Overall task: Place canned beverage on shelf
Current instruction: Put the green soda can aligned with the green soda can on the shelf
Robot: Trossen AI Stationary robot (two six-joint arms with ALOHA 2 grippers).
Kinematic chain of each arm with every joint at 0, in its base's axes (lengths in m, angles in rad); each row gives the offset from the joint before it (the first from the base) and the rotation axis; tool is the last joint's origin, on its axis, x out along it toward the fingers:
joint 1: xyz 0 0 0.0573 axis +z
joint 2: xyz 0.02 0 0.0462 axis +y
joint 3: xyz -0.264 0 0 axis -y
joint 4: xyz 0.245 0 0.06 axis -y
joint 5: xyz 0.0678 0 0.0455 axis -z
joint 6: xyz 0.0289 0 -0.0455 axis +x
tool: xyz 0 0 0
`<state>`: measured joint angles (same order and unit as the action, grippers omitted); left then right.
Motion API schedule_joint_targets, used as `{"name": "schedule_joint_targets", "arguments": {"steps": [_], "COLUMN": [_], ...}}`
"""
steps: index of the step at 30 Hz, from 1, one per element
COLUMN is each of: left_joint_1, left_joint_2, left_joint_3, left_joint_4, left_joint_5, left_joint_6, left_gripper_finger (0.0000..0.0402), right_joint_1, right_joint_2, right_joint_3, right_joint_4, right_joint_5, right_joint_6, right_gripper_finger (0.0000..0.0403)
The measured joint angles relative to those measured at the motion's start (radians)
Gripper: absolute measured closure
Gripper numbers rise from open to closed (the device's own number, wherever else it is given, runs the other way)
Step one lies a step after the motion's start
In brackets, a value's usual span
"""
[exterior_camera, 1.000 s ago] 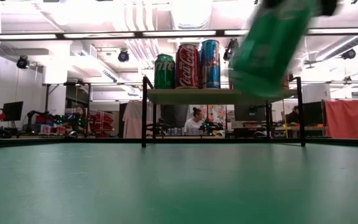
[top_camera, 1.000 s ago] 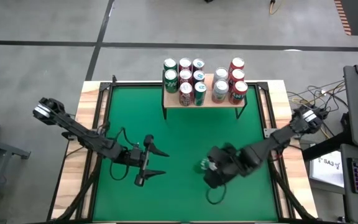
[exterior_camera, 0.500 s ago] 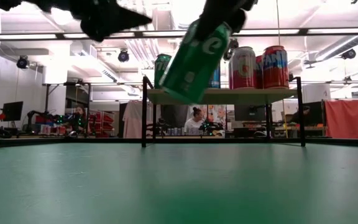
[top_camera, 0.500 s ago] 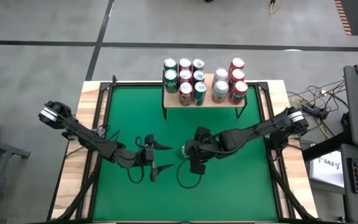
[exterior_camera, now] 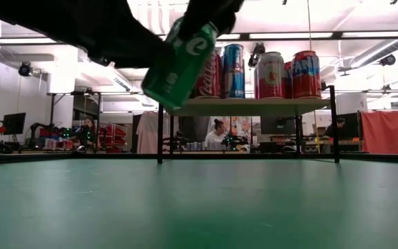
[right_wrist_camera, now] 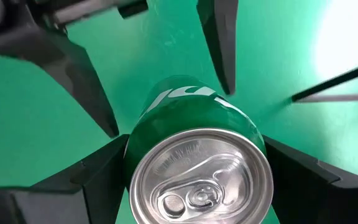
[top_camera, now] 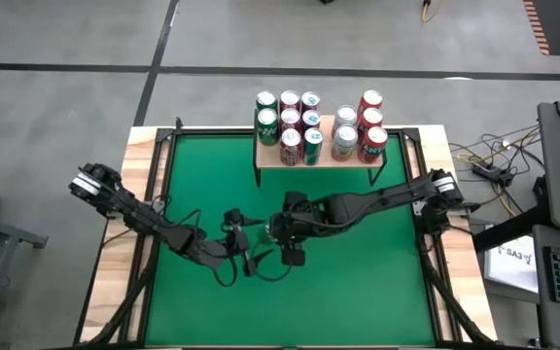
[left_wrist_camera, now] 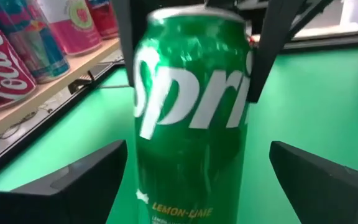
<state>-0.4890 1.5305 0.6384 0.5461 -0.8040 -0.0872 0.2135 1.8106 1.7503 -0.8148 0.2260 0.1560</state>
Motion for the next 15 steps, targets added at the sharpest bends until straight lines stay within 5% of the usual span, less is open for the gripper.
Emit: {"name": "schedule_joint_targets", "arguments": {"steps": [15], "left_joint_1": [0.049], "left_joint_2": [-0.003], "left_joint_3": [0.001], "left_joint_4": [-0.041], "left_joint_5": [-0.029], "left_joint_6": [0.000], "left_gripper_finger": [0.0038], "right_joint_1": [-0.034], "right_joint_2": [0.095], "right_joint_3": [0.195], "right_joint_4": [-0.058], "right_joint_5": [-0.024], "right_joint_6": [-0.038], "right_gripper_finger": [0.0106]}}
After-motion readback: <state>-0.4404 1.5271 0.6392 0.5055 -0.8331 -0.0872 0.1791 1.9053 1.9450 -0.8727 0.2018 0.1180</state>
